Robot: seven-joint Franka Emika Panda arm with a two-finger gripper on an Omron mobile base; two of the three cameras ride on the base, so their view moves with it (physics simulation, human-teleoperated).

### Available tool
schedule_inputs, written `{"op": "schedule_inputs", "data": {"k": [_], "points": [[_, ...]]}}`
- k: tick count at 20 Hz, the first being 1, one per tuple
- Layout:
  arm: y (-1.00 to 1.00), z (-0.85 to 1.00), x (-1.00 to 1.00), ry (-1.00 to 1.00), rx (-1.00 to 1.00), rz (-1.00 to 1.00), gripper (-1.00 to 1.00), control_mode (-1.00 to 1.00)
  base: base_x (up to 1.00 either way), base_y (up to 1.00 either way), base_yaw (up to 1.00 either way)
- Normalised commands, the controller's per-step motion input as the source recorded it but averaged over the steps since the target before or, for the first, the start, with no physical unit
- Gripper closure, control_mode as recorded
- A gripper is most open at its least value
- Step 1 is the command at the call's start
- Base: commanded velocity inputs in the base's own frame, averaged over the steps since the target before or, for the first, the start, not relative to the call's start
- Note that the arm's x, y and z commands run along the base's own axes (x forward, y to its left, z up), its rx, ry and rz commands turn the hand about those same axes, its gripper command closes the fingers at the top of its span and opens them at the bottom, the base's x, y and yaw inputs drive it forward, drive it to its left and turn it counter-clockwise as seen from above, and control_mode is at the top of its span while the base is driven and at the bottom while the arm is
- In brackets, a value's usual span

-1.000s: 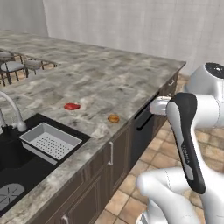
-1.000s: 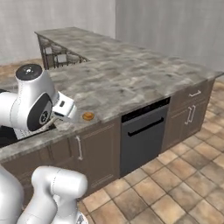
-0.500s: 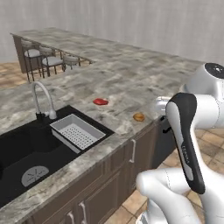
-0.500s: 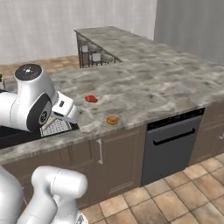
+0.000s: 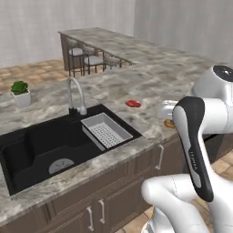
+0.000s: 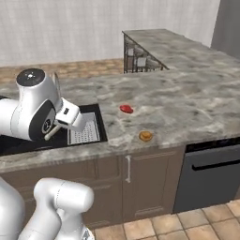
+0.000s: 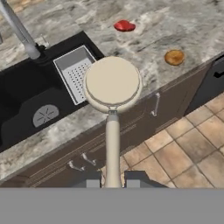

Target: Open the cabinet. Pick the dish brush and place it next to the sink. Then close the cabinet.

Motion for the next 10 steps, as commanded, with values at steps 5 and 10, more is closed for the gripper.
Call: {"op": "schedule_inputs", "data": {"k": [5,10], "points": [[0.00,0.00,0.00,0.00,0.00,0.00,1.00,1.00,0.00,0.50,0.35],[0.00,0.00,0.00,0.00,0.00,0.00,1.00,1.00,0.16,0.85,0.23]]}}
